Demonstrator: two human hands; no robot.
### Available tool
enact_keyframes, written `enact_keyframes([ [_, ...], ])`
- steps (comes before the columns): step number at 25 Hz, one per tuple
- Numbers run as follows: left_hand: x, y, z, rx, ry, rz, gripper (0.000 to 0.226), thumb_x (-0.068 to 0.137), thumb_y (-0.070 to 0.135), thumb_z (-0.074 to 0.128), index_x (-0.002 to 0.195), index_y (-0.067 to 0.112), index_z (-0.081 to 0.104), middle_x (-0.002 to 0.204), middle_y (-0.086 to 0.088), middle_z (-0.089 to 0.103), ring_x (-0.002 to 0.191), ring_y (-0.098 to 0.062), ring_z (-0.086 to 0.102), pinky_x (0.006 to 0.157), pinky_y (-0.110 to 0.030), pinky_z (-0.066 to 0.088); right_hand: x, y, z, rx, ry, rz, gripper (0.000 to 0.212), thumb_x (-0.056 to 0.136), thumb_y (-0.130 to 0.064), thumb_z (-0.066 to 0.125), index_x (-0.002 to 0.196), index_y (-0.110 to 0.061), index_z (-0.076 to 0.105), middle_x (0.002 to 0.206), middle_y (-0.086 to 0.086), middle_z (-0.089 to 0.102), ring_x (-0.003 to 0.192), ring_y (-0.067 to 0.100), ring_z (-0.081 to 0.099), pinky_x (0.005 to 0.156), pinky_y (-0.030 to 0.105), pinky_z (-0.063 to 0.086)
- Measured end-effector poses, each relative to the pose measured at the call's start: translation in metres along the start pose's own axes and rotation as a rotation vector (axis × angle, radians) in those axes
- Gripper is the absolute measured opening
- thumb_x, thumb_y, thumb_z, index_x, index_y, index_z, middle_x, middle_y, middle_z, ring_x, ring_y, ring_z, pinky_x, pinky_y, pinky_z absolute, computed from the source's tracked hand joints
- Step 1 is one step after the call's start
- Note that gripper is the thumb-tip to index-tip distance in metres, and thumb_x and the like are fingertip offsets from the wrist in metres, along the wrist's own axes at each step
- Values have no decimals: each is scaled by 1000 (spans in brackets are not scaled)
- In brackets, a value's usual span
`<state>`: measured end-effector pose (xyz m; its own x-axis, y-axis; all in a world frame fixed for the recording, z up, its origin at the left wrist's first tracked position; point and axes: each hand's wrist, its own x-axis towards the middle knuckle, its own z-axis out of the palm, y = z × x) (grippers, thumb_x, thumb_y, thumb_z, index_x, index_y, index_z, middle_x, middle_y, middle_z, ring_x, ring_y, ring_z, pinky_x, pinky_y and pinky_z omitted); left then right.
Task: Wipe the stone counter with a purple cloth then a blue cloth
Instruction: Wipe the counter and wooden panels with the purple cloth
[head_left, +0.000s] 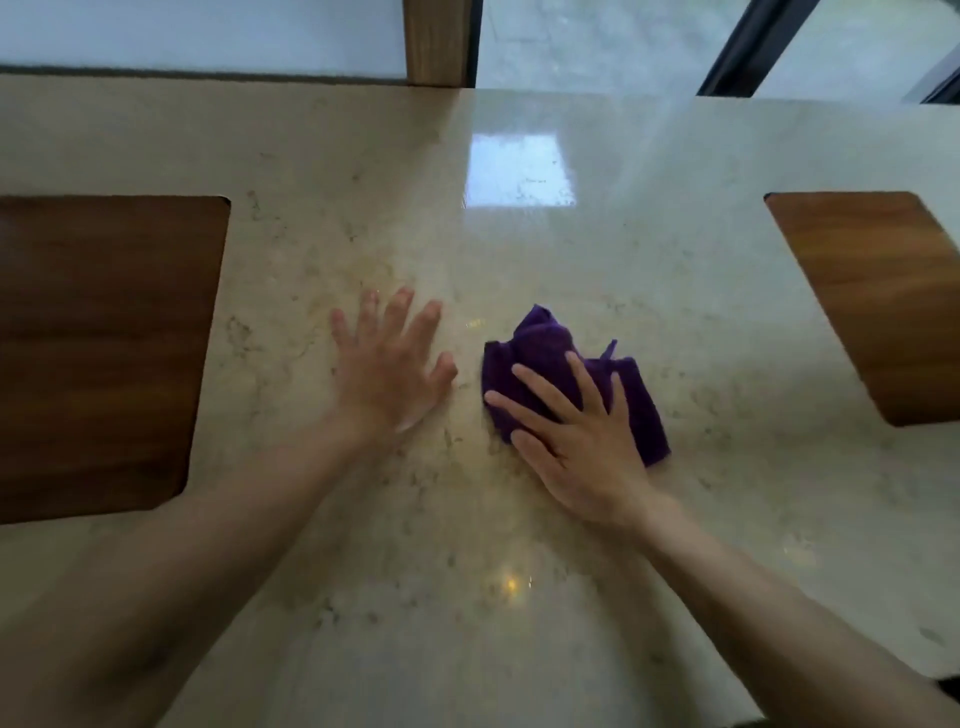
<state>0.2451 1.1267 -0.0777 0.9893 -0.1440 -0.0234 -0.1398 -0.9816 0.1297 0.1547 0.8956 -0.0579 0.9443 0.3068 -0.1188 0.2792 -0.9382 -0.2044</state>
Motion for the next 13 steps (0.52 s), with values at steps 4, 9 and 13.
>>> enact_keyframes([
  [4, -4, -2, -1, -57, -42, -22, 71, 84, 60, 23, 149, 33, 28, 163, -3, 24, 150, -33, 17, 117, -64, 8, -176, -61, 29, -41, 25, 152, 49, 100, -60, 13, 146, -56, 29, 159, -16, 28, 150, 35, 10, 107, 78, 17],
  [9, 1, -28, -15, 6, -36, 28, 73, 83, 64, 18, 149, 33, 23, 162, -6, 22, 147, -32, 23, 115, -64, 13, -217, -146, 48, -89, -67, 339, 50, 99, -58, 18, 141, -49, 43, 154, -6, 42, 139, 44, 31, 96, 83, 27],
  [13, 21, -114, -26, 88, -49, -39, 74, 84, 75, 13, 150, 41, 10, 165, 1, 6, 151, -38, 4, 112, -74, 8, -159, -161, 56, -67, 6, 274, 51, 90, -58, 37, 140, -53, 44, 154, -9, 42, 141, 43, 30, 97, 84, 21],
])
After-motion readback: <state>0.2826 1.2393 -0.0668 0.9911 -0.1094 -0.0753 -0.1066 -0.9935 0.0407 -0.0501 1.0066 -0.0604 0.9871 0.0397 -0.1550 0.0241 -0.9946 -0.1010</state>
